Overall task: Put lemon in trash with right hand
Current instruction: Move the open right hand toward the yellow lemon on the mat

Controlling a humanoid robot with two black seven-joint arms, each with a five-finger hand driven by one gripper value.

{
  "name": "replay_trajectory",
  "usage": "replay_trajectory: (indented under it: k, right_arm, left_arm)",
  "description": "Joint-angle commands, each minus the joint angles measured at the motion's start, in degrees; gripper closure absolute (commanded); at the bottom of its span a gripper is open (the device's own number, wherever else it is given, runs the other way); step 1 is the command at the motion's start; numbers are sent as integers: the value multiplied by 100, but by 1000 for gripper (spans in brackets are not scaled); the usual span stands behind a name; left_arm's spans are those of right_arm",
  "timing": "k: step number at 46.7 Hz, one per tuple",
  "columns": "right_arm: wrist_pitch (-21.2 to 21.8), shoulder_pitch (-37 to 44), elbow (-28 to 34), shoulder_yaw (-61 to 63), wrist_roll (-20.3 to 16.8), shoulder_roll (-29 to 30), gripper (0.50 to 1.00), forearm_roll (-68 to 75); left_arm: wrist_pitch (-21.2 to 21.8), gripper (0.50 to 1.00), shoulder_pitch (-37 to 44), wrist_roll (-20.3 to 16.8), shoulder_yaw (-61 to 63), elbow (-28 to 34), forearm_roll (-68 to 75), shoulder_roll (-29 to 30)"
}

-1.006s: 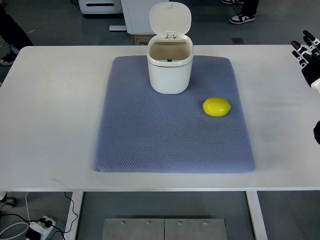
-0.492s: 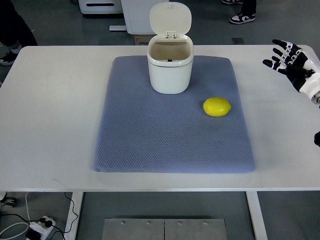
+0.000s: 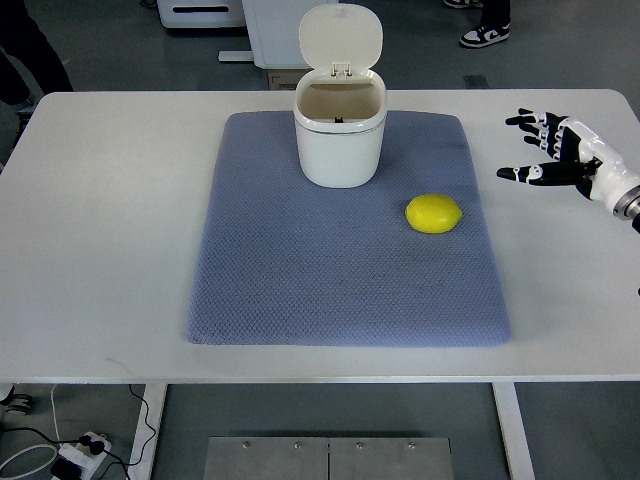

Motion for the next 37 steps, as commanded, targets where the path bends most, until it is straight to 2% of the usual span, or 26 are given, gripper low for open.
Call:
replay_trajectory:
  k: [1, 11, 17, 37]
  right_arm:
    - [-111, 6, 196, -187, 109, -115, 500, -301]
    - [-384, 6, 855, -443, 197, -414, 500, -565]
    - [-471, 6, 882, -566, 197, -388, 500, -670]
    - [-1166, 401, 873, -1427, 206, -37, 502, -1048]
  left_arm:
    - [4, 500, 1, 1, 0, 0, -1, 0]
    - [4, 500, 1, 1, 0, 0, -1, 0]
    - [4, 500, 1, 1, 0, 0, -1, 0]
    - [-5, 500, 1, 1, 0, 0, -1, 0]
